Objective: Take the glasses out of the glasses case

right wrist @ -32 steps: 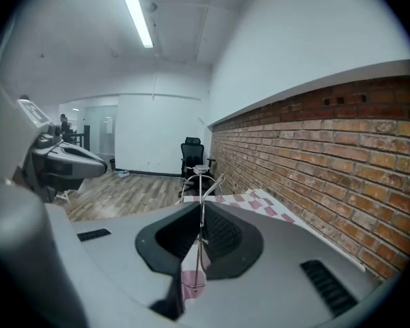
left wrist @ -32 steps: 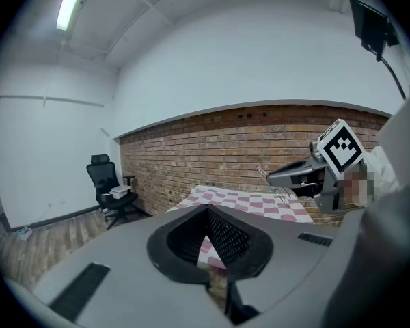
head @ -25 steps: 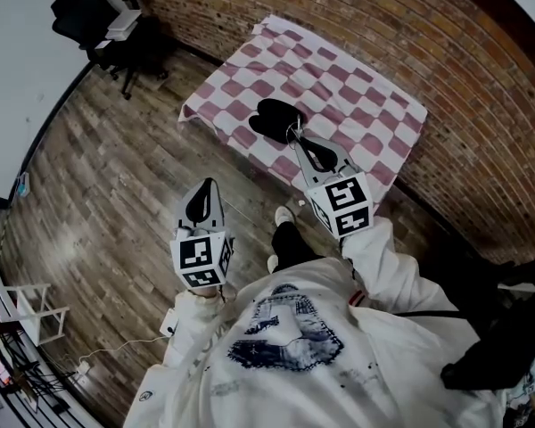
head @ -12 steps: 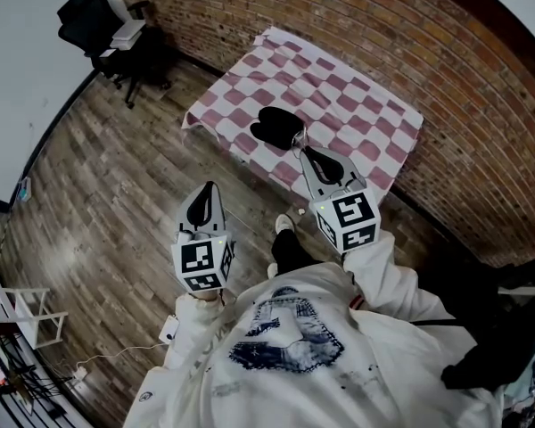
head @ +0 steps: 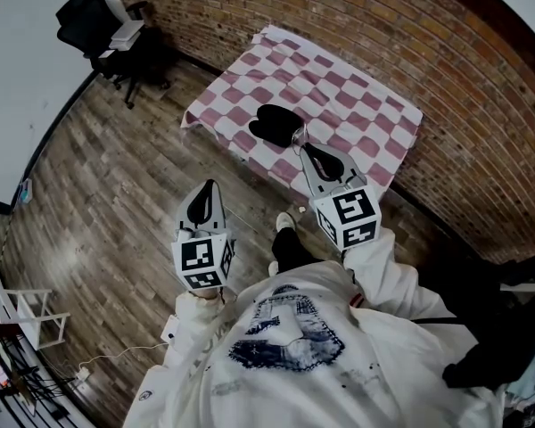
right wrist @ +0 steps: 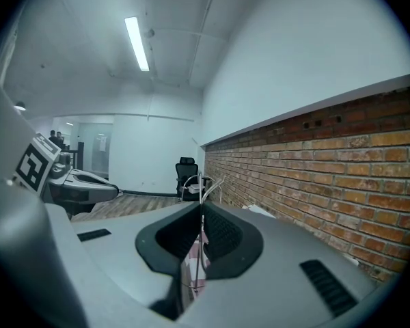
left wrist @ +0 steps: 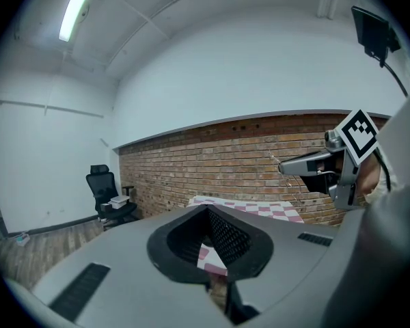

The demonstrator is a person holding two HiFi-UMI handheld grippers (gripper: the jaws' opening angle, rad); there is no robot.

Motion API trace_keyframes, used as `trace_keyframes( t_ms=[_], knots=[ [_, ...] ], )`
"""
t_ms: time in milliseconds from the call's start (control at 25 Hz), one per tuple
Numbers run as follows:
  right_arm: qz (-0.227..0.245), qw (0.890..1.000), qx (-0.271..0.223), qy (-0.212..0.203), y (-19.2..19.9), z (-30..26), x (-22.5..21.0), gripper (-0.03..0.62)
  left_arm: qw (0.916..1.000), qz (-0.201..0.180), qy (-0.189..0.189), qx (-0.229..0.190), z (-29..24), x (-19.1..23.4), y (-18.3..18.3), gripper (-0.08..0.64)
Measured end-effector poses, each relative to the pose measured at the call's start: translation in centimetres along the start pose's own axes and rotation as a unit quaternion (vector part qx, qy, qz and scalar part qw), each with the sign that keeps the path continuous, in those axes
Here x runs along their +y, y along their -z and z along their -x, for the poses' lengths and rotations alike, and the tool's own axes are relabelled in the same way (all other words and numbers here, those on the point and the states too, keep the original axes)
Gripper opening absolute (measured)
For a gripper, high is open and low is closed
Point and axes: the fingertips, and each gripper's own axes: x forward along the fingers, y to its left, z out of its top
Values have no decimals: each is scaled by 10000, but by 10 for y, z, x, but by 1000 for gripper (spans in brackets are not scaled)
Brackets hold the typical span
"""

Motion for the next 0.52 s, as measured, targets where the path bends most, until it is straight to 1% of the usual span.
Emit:
trace_keyframes(
  t_ms=[520],
  knots=[
    [-27, 10000, 23, 15, 0, -8, -1, 25, 10000, 11, -14, 11, -5, 8, 1, 9]
  ],
)
